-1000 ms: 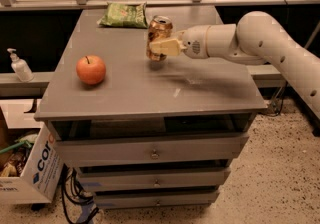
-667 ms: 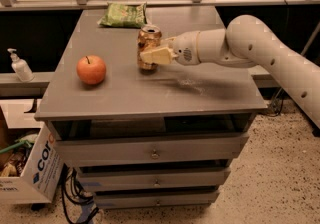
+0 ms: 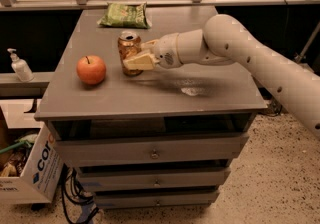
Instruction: Move orange can near apple
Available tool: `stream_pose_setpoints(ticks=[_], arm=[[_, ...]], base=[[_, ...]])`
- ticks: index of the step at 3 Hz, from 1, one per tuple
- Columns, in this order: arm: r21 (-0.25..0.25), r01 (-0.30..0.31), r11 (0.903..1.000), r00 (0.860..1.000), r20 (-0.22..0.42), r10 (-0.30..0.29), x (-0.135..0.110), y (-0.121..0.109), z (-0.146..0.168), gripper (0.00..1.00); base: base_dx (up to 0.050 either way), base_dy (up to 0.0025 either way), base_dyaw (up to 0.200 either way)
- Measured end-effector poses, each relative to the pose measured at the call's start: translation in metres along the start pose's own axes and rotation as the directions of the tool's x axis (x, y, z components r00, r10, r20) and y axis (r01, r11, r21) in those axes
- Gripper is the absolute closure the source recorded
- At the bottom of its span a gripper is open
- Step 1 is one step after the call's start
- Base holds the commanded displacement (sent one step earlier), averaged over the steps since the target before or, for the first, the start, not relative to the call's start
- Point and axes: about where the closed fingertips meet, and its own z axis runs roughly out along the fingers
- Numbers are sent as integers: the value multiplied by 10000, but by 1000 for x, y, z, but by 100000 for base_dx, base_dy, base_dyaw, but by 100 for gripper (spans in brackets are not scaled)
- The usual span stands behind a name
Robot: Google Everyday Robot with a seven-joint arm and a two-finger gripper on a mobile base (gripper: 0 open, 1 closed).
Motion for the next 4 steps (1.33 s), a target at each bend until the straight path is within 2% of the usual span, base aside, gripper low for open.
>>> stream_pose_setpoints(ticks=[1, 3, 4], arm=[[-247, 297, 9993, 9995, -47, -298, -4, 10, 10, 100], [-956, 507, 9941, 9984, 279, -482, -20, 40, 10, 100], [-1051, 434, 9935, 9990, 162, -419, -18, 46, 8, 81]], base=[[0, 0, 0], [0, 0, 0], [0, 0, 0]])
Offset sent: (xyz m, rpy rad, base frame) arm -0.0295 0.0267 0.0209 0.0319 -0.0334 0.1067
